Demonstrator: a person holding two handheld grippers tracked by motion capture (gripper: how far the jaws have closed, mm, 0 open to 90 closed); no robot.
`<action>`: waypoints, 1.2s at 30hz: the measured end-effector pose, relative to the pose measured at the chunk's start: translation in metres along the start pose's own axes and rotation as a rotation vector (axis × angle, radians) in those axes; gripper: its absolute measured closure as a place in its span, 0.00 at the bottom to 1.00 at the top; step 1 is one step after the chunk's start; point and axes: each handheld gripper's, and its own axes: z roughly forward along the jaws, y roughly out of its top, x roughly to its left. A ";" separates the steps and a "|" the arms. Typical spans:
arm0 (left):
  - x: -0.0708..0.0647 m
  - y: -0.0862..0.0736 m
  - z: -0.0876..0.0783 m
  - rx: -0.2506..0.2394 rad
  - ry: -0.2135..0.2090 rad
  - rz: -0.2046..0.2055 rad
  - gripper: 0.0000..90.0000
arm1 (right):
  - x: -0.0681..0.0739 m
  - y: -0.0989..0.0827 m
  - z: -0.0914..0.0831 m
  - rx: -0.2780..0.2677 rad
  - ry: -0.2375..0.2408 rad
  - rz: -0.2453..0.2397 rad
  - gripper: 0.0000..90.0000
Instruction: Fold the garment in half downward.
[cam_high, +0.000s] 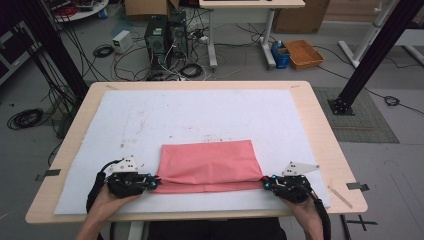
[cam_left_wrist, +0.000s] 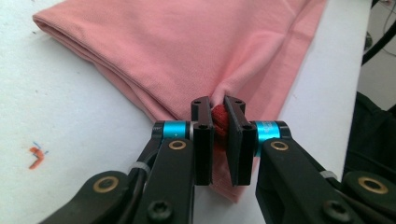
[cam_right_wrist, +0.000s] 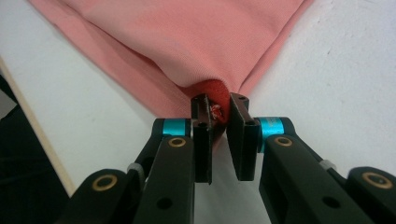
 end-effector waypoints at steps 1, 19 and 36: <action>0.000 0.000 -0.001 0.000 -0.003 -0.002 0.91 | 0.000 0.000 -0.001 0.001 0.002 -0.002 0.90; -0.005 -0.008 -0.005 0.021 -0.041 -0.008 0.91 | 0.007 -0.006 -0.006 0.037 0.008 0.006 0.90; -0.006 0.014 -0.012 -0.064 0.061 -0.021 0.72 | 0.009 0.015 -0.015 -0.102 0.006 0.029 0.68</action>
